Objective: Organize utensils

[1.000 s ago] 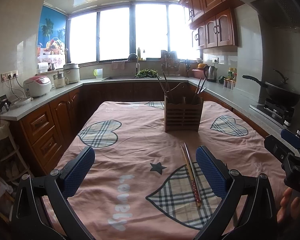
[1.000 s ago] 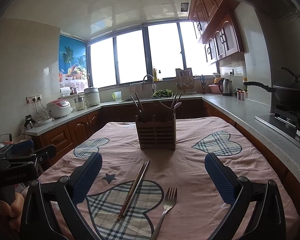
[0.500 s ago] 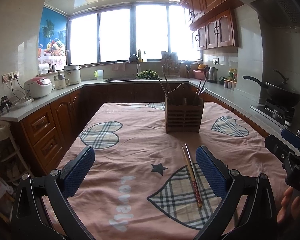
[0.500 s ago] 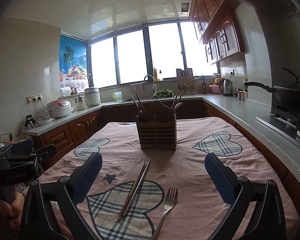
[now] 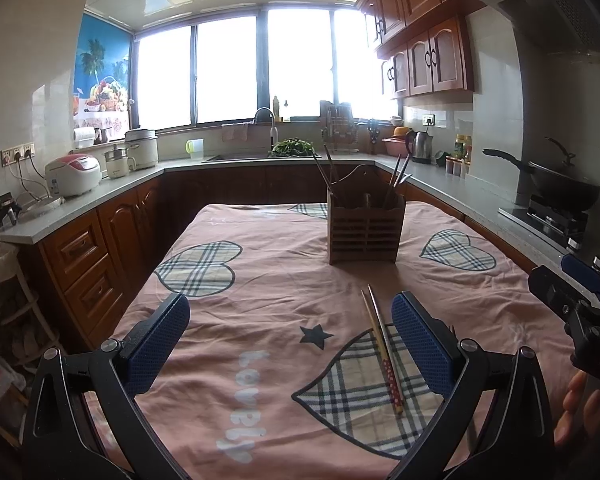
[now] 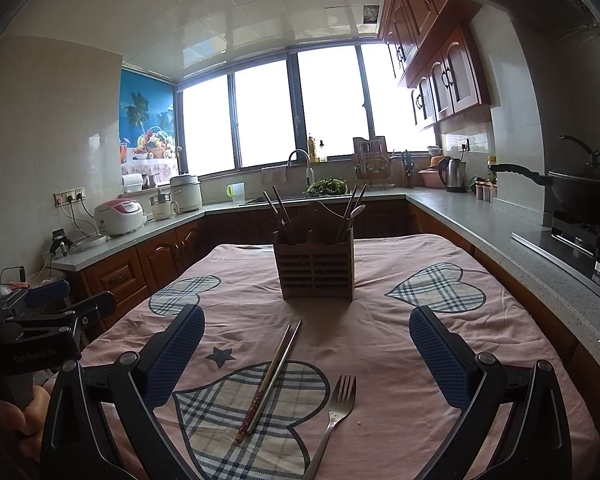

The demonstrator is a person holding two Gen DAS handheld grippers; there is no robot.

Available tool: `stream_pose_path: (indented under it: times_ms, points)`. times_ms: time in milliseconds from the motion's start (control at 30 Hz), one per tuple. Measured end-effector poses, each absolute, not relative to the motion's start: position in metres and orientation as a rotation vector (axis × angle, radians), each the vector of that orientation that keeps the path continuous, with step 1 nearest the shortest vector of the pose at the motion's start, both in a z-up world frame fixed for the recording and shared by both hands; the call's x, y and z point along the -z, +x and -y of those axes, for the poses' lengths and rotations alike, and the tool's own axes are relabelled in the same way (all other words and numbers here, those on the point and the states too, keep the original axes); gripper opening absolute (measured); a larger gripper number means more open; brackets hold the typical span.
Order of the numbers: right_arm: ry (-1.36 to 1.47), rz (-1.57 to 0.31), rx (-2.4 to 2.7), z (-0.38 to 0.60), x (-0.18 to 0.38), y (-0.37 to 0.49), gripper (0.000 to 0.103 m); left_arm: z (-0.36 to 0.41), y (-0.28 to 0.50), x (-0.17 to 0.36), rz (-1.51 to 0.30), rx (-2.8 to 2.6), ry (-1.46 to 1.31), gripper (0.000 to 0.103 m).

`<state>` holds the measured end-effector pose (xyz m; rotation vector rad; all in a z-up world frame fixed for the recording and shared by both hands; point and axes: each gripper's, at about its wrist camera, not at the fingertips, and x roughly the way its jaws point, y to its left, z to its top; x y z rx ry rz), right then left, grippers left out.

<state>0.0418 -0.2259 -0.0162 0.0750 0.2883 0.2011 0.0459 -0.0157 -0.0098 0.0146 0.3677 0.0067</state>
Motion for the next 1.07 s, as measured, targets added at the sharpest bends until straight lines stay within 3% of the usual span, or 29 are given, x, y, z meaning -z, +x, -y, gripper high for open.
stream_pose_path:
  times_ms: [1067]
  points:
    - [0.073, -0.316, -0.211, 0.226, 0.022, 0.056, 0.103, 0.011, 0.061, 0.016, -0.394, 0.007, 0.0, 0.103]
